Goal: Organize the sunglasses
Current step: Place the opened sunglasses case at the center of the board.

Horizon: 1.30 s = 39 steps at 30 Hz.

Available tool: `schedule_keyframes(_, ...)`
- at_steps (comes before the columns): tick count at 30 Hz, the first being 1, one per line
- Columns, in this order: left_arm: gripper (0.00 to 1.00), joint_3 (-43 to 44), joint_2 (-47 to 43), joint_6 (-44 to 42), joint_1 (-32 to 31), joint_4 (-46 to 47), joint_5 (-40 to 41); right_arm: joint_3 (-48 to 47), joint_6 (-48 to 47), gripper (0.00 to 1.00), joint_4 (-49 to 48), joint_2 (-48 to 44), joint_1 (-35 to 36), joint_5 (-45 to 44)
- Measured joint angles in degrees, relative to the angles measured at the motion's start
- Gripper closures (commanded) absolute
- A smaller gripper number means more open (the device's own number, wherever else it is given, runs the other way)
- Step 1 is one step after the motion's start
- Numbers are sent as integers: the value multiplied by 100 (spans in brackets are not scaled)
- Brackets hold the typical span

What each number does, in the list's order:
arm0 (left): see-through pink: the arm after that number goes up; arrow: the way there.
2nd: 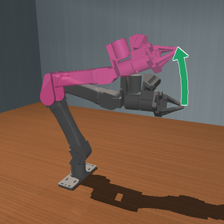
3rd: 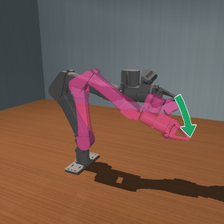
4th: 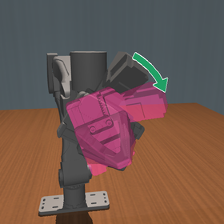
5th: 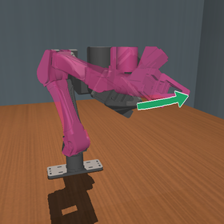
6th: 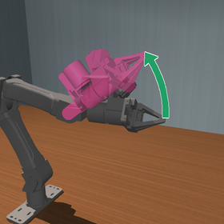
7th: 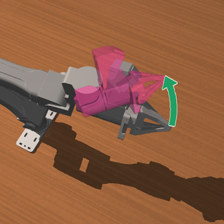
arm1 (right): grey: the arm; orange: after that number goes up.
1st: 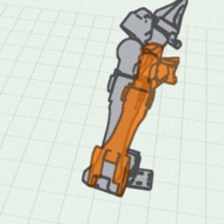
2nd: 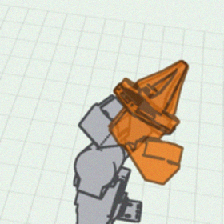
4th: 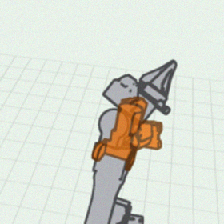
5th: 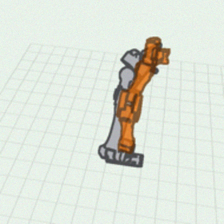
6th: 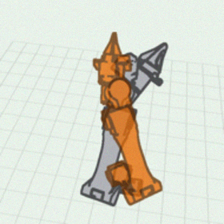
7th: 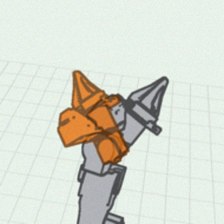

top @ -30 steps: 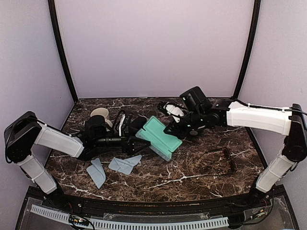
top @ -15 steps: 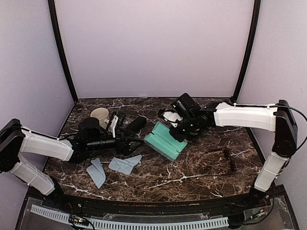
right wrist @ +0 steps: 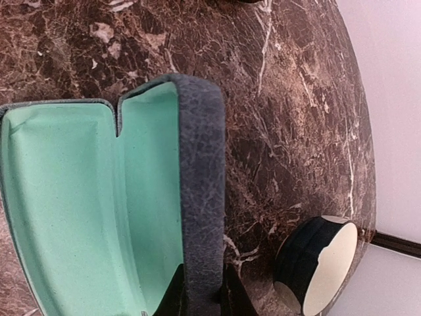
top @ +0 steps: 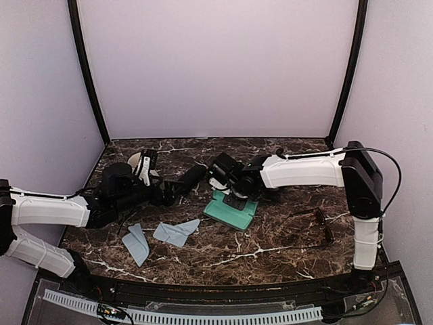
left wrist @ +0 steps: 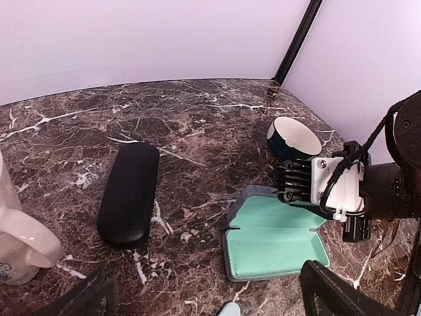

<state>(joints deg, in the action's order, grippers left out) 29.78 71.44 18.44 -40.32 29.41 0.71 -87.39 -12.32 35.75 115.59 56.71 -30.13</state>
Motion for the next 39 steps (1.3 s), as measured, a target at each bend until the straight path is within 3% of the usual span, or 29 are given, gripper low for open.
schedule_keyframes(7, 1, 0, 0, 24, 15, -105, 197, -46, -295, 100, -22, 87, 70, -402)
schedule_keyframes(20, 1, -2, 0, 28, 96, -251, 339, 632, -890, 98, -612, -323, 295, -286)
schedule_keyframes(30, 1, -28, -13, 44, 120, -310, 437, 765, -1001, 68, -721, -376, 378, -245)
schedule_keyframes(39, 1, -52, -50, 44, 120, -387, 496, 772, -970, 52, -750, -376, 387, -216)
